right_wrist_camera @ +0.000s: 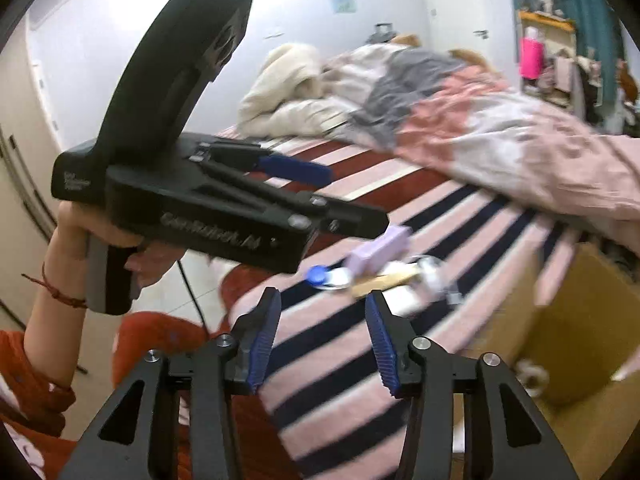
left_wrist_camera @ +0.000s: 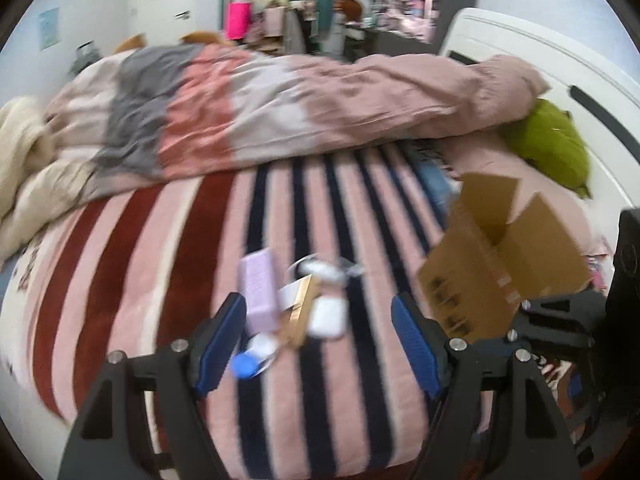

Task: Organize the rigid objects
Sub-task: 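Move the right gripper back and grasp the blue-and-white lens case, then drop the lens case into the cardboard box with the right gripper, then return the right gripper and grasp the white earbud case, then place the earbud case into the cardboard box and open the right gripper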

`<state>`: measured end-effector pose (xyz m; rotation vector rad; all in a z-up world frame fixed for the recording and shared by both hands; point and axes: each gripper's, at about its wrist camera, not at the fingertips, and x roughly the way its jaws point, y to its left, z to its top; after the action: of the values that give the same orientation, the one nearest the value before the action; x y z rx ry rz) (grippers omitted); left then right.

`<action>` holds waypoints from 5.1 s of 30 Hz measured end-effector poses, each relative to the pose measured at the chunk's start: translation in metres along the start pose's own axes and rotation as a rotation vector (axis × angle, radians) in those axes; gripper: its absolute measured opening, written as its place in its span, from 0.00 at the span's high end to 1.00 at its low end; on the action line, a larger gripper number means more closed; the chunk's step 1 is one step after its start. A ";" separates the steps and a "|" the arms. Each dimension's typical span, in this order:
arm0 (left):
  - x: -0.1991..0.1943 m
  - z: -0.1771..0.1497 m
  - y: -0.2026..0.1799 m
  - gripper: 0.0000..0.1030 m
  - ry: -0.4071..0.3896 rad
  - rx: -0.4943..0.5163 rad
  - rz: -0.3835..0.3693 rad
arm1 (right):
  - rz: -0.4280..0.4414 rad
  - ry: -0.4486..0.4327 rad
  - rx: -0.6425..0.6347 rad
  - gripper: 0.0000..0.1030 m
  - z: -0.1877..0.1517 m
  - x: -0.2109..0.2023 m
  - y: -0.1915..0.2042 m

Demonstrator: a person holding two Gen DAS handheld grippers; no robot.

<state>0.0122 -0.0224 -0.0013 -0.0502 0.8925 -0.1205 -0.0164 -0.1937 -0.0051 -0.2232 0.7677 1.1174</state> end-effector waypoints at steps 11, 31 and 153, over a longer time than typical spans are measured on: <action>0.009 -0.053 0.057 0.30 -0.002 -0.123 0.043 | -0.001 -0.001 0.106 0.38 -0.026 0.126 -0.010; 0.013 -0.081 0.079 0.30 0.016 -0.164 0.060 | -0.178 0.046 0.110 0.43 -0.010 0.207 -0.019; 0.047 0.061 -0.138 0.69 0.038 0.238 -0.485 | -0.418 -0.150 0.070 0.46 -0.013 -0.058 -0.075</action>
<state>0.0773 -0.1657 0.0139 -0.0417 0.8853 -0.6808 0.0305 -0.2758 0.0074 -0.2259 0.5904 0.7015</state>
